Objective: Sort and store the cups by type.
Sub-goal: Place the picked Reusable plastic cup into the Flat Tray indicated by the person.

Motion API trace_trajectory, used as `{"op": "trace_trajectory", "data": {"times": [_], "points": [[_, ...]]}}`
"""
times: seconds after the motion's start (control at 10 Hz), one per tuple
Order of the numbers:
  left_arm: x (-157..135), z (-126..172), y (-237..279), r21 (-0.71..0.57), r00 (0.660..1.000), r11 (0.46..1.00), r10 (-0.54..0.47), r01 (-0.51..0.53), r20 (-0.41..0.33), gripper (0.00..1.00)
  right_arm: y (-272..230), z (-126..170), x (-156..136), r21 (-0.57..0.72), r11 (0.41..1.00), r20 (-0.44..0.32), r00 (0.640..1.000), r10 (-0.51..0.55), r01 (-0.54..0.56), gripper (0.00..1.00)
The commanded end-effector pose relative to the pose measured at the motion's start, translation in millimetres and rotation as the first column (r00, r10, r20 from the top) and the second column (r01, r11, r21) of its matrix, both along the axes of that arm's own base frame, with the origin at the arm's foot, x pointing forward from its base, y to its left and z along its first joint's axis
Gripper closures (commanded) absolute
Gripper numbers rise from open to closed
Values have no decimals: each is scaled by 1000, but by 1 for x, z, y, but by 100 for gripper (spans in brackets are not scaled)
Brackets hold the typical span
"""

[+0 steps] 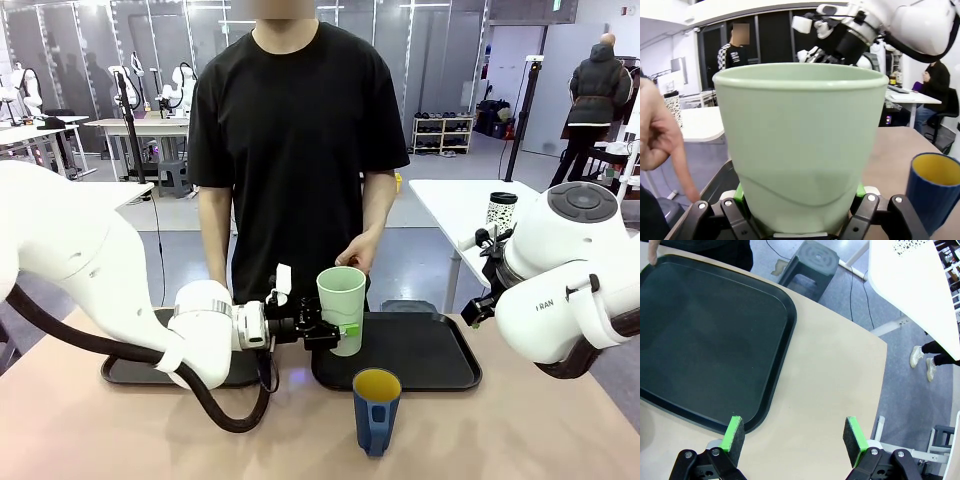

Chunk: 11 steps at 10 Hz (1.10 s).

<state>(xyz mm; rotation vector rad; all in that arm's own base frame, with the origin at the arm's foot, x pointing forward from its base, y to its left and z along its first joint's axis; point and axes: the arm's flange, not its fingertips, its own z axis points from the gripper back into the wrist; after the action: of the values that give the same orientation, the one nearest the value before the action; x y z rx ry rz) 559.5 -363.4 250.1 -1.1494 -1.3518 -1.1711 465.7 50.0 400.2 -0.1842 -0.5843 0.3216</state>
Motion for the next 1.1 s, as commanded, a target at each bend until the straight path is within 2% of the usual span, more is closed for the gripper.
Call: {"op": "trace_trajectory", "data": {"times": [0.0,0.4,1.0], "points": [[12,-13,-16,-1,994,995,95,-96,53,17,0,0,1,2,1000,1,1000,1,-1,0],[36,-42,-18,-42,993,993,111,-110,38,17,0,0,1,2,1000,1,1000,1,-1,0],[42,-64,-5,1,991,993,118,-118,66,17,0,0,1,2,1000,1,1000,1,-1,0]]}}
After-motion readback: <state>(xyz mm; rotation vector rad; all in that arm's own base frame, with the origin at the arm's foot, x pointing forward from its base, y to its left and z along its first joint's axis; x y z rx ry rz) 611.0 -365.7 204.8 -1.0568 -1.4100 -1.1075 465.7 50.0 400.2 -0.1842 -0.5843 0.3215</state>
